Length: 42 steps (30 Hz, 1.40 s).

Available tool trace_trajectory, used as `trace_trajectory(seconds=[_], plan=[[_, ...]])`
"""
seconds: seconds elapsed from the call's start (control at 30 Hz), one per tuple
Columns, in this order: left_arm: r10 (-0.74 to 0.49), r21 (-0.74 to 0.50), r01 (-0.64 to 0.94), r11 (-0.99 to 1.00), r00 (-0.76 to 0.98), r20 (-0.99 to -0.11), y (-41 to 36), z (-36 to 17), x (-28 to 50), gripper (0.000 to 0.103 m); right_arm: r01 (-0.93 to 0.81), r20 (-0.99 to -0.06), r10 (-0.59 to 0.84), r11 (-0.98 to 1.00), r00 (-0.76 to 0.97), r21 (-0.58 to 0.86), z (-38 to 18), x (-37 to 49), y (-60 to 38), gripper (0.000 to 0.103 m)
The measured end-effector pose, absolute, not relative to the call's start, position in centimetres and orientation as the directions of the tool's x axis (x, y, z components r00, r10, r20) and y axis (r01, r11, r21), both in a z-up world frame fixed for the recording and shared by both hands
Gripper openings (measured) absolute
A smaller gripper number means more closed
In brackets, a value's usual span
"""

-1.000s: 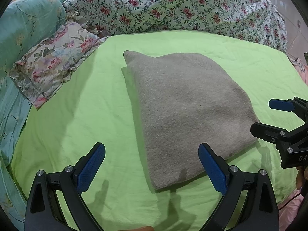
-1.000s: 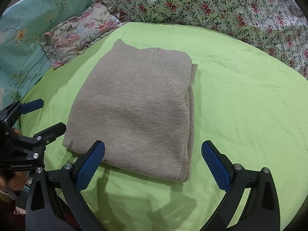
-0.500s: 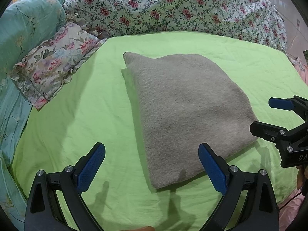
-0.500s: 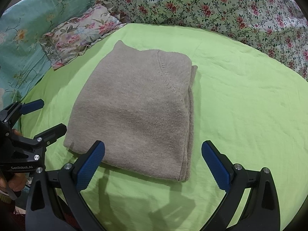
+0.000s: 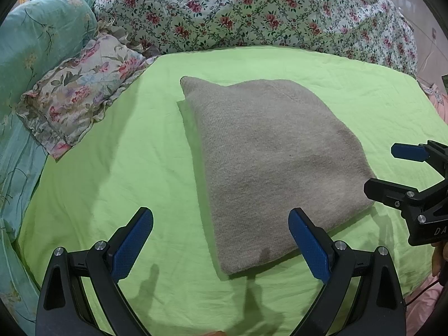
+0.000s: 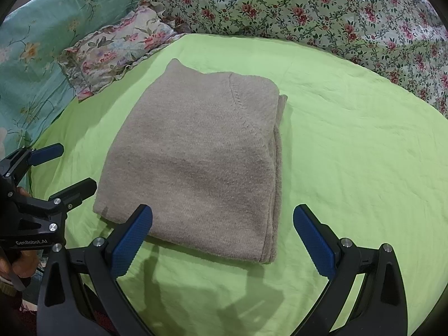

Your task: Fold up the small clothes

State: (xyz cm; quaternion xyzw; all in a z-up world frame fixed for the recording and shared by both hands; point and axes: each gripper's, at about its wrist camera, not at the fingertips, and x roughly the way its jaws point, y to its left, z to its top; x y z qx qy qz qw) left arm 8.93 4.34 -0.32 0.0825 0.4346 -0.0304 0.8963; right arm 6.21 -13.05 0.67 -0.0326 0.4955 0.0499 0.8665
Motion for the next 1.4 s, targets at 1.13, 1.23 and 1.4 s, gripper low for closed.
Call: trace_trajectory(seconds=[1.13, 1.23, 1.4], plan=[[0.012, 0.124, 0.135, 0.983, 0.626, -0.78, 4.19, 0.0, 8.95, 0.098, -0.115, -0.86, 0.051, 0.993, 0.507, -0.008, 0.87, 6.26, -12.82, 0.101], [0.012, 0.124, 0.136, 0.983, 0.626, -0.779, 4.19, 0.0, 8.97, 0.098, -0.116, -0.86, 0.052, 0.993, 0.508, -0.009, 0.85, 6.27, -12.85, 0.101], [0.012, 0.124, 0.135, 0.983, 0.626, -0.779, 4.2, 0.0, 8.93, 0.098, -0.116, -0.86, 0.052, 0.993, 0.507, -0.009, 0.84, 6.27, -12.84, 0.101]])
